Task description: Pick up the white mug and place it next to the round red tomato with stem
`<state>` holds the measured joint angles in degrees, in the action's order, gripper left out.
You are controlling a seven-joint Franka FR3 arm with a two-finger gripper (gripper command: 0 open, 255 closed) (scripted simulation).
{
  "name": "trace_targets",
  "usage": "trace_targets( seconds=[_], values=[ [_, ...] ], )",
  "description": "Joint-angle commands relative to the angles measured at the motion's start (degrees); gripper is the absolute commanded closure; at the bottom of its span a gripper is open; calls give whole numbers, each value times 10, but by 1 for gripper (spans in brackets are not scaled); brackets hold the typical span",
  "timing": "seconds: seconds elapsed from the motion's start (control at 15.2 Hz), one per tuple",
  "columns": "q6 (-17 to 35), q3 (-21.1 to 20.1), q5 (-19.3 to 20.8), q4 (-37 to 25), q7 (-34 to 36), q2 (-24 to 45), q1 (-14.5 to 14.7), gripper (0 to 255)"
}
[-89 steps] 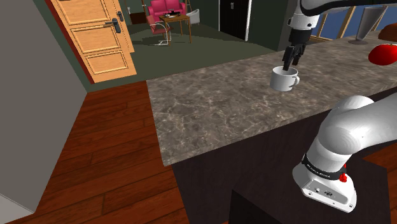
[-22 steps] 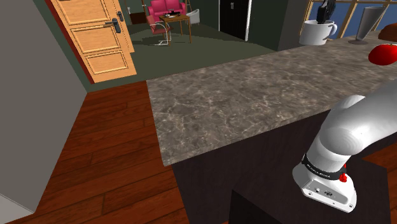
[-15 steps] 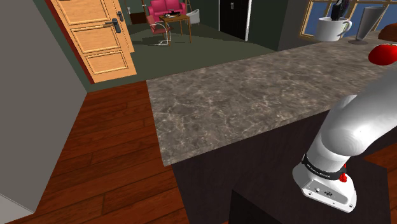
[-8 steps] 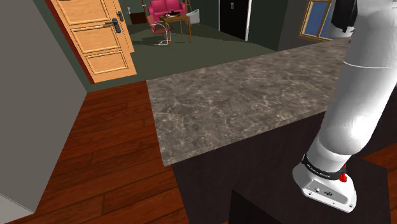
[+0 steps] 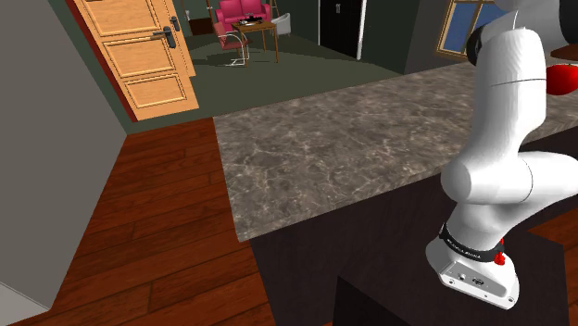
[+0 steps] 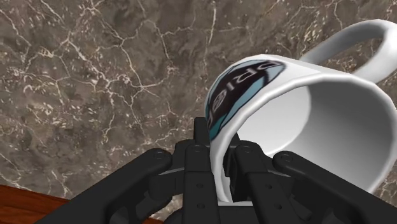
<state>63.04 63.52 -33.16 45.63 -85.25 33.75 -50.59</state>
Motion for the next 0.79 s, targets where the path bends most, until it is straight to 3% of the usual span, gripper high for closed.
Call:
trace_targets(
  seconds=[0.0,0.33,0.73],
  values=[
    [25,9,11,40,-10,-7,23,255],
    [90,36,41,147,-19,-33,97,255],
    [154,55,62,240,-25,-52,156,255]
  ],
)
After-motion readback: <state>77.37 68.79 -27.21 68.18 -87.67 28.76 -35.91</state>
